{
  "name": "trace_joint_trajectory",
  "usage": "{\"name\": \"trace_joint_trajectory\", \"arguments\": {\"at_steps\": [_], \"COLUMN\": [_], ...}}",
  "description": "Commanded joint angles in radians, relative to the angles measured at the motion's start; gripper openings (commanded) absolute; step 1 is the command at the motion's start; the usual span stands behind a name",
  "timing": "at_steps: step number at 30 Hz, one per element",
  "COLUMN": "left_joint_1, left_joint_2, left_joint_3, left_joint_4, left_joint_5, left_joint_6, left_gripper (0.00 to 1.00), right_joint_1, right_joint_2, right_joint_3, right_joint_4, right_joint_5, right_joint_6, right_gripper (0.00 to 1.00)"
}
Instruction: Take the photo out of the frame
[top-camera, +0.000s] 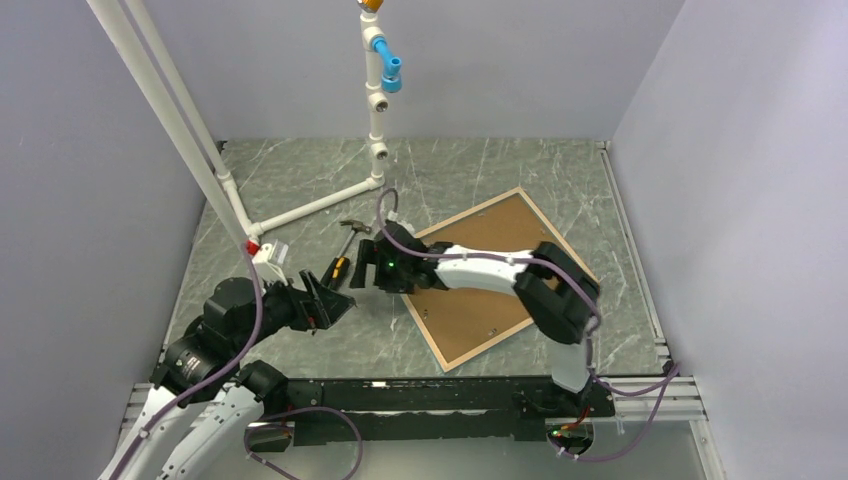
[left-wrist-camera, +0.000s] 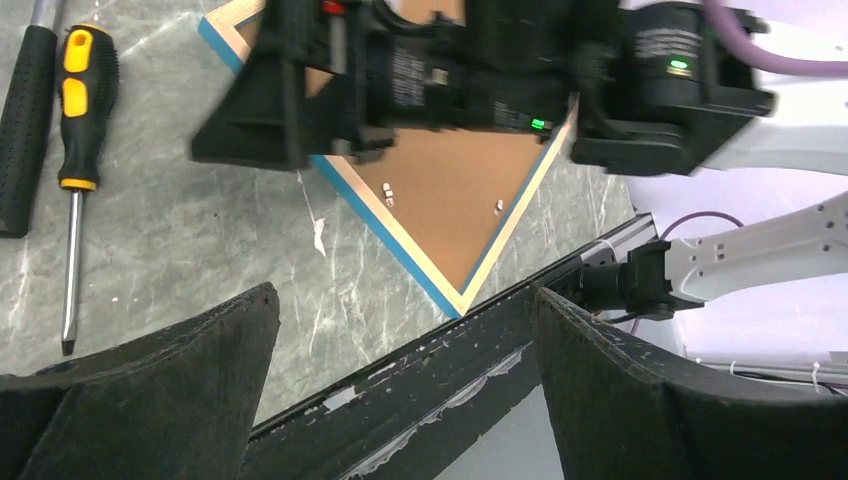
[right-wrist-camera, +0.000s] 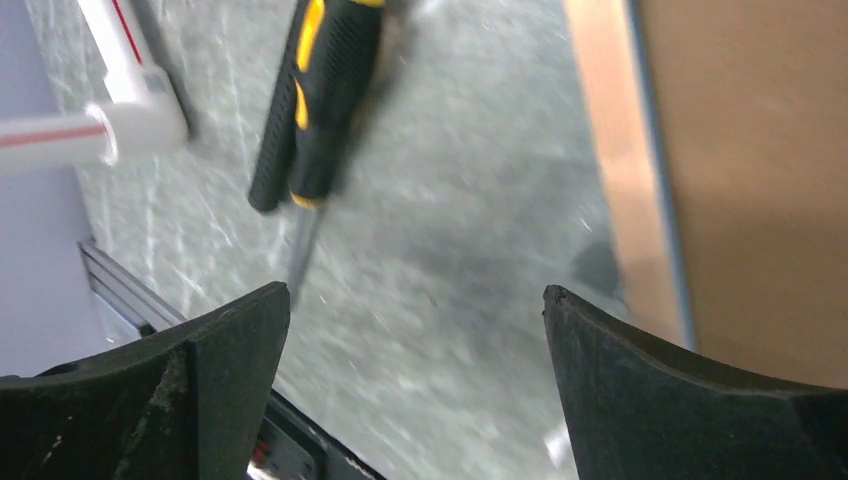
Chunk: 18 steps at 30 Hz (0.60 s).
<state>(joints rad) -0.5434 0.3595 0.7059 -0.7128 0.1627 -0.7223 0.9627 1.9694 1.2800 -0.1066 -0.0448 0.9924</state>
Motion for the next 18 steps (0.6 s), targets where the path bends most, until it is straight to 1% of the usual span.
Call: {"name": "trace_joint_trajectory", "arguments": {"at_steps": [1,5,6,9,10,13,16,18], "left_joint_1": [0.003,0.003,0.002,0.000,-0.002,-0.017,-0.089,-0.179], "left_joint_2": [0.015,0.057,0.068,0.108,0.127,0.193,0.295,0.388], "left_joint_3": [-0.021,-0.085,-0.106,-0.173,-0.200,-0.290,-0.319,-0.269], "left_joint_4": [0.101,0.218,0.246,0.337,0.380,0.544,0.660,0.672], "left_joint_5": [0.050,0.124,0.140,0.171,0.187,0.227,0.187,0.107], "left_joint_6": [0.019,0.005,0.000,-0.039,-0.057,-0.123,-0.154,-0.131], "left_gripper": [0.97,0.97,0.96,0.95,0.95,0.93,0.93,0.93], "right_joint_1": [-0.003,-0.016,-0.032,-0.152,-0.189,-0.262,-0.319,-0.387], "right_joint_2": [-0.254,-0.514,-0.576,-0.783,-0.879,-1.068,-1.200,-1.214], "right_joint_3": [-0.135,-0.360,-0.416,-0.581,-0.624,-0.695,-0.745,-0.753], "right_joint_4": [-0.132,-0.222,-0.254,-0.326,-0.356,-0.510,-0.610,-0.635], "right_joint_5": [0.112,0.237,0.241,0.181,0.182,0.285,0.378,0.376], "right_joint_6": [-0.156,-0.188,-0.176,-0.129,-0.117,-0.064,-0.015,-0.019], "right_gripper": [0.99,0.99,0.99,0.97,0.97,0.96,0.93,0.90]}}
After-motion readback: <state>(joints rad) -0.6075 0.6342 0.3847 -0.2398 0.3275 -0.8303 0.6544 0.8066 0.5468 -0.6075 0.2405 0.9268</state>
